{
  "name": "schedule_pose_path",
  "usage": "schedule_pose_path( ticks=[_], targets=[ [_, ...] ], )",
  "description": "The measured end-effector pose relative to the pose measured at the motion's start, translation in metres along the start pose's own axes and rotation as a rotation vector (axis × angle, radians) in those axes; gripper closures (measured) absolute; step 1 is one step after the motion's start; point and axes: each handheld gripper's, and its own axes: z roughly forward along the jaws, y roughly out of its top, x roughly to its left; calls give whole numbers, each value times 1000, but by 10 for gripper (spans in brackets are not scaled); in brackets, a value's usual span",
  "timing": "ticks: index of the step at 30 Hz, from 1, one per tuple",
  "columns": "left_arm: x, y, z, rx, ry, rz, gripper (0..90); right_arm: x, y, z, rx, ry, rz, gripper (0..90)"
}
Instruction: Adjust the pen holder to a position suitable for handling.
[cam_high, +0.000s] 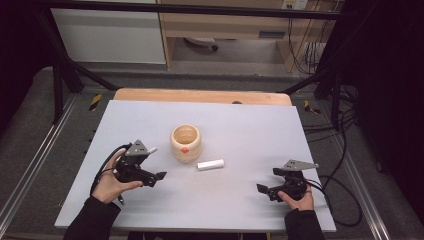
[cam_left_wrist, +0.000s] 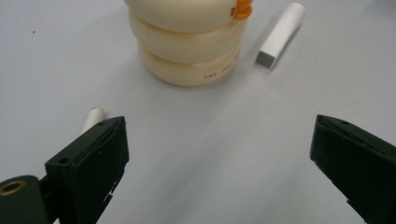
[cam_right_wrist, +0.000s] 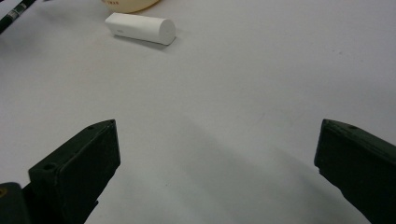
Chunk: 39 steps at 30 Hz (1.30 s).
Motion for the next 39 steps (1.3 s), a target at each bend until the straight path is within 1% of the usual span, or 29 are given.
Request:
schedule_pose_path(
  ticks=[3,8,16,23,26,33,39],
  targets=[
    [-8,5,4,-2,-15,22,50,0,0,1,1,-1,5,9],
    [-19,14,15,20,-31,52,62,1,0,1,1,0,-2,9],
    [-35,31,32,40,-66,101,65,1,1,1,1,-1,-1,9],
    [-45,42,44,55,-91,121,92,1,0,0,-1,2,-5,8],
    [-49,47,49,63,-110,128,103,1,1,0,-1,5,-4,8],
    [-53,58,59,77,-126,135,124,1,0,1,1,6,4,8],
    [-57,67,66,88,-145,151,135,1,0,0,2,6,-3,8]
  ],
)
